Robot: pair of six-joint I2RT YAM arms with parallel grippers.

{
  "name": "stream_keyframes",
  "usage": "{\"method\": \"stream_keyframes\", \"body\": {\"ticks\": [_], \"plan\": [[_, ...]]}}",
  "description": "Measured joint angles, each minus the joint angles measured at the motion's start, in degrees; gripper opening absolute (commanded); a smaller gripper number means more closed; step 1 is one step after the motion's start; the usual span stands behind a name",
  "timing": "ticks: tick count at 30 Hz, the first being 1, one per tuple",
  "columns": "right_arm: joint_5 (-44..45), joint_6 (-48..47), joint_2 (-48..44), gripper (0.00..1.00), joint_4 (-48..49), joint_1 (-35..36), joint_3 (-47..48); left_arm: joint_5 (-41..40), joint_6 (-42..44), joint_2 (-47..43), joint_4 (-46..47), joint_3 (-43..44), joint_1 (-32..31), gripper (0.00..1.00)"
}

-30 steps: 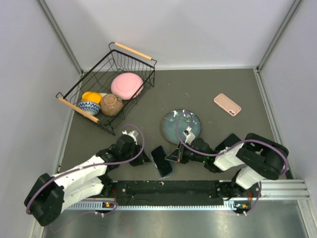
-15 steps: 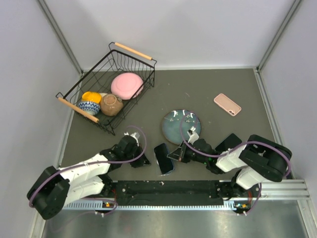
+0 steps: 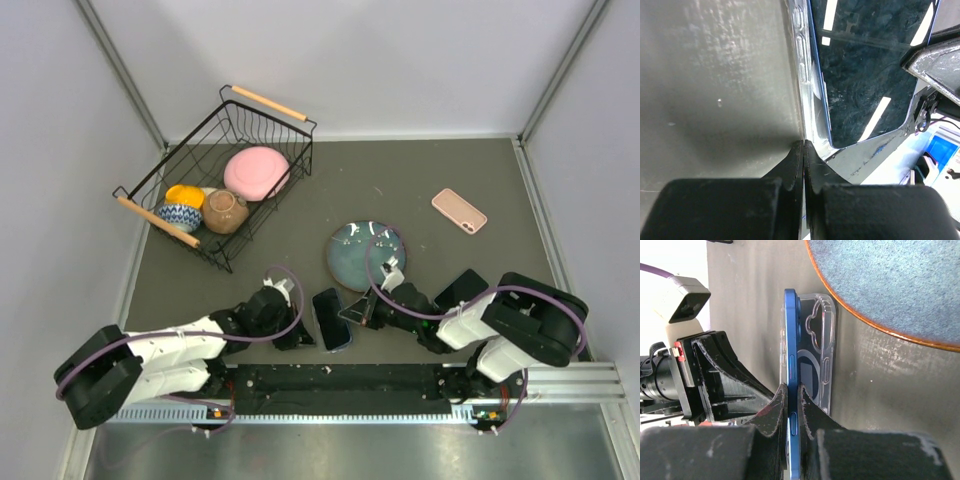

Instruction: Put the phone into the phone case

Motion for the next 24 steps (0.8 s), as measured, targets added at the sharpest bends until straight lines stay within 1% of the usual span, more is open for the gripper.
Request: {"method": "stream_keyframes", "body": {"ticks": [9,15,20,22,23,24], "plan": [[3.96,1.11,0.09,0.00,0.33,2.67,0.00,-1.88,-2.69,3.37,3.74,0.57,-4.28,0.00],[7.41,1.62,0.11,0.00,1.27,3.80,-0.74,-2.34,-3.15,6.12,4.26,2.27,-5.66,0.00],[8.57,2.05,0.92,0.00,3.13,4.17,-1.44,-2.91,-3.39,5.81,3.87,2.36,-6.12,0.00],[8.70,2.40,1.09,0.00,3.37,4.44,-1.51,-3.98,-3.45,4.63,1.68,2.64,-6.40,0.04],[8.70,2.56,1.11,0.00,3.39,4.61,-1.51,-4.74,-3.41,3.63,-0.13,2.97,-6.54,0.12],[8.66,2.82,1.16,0.00,3.50,4.90,-1.60,-5.68,-3.34,2.29,-1.84,3.19,-6.60,0.16]]}}
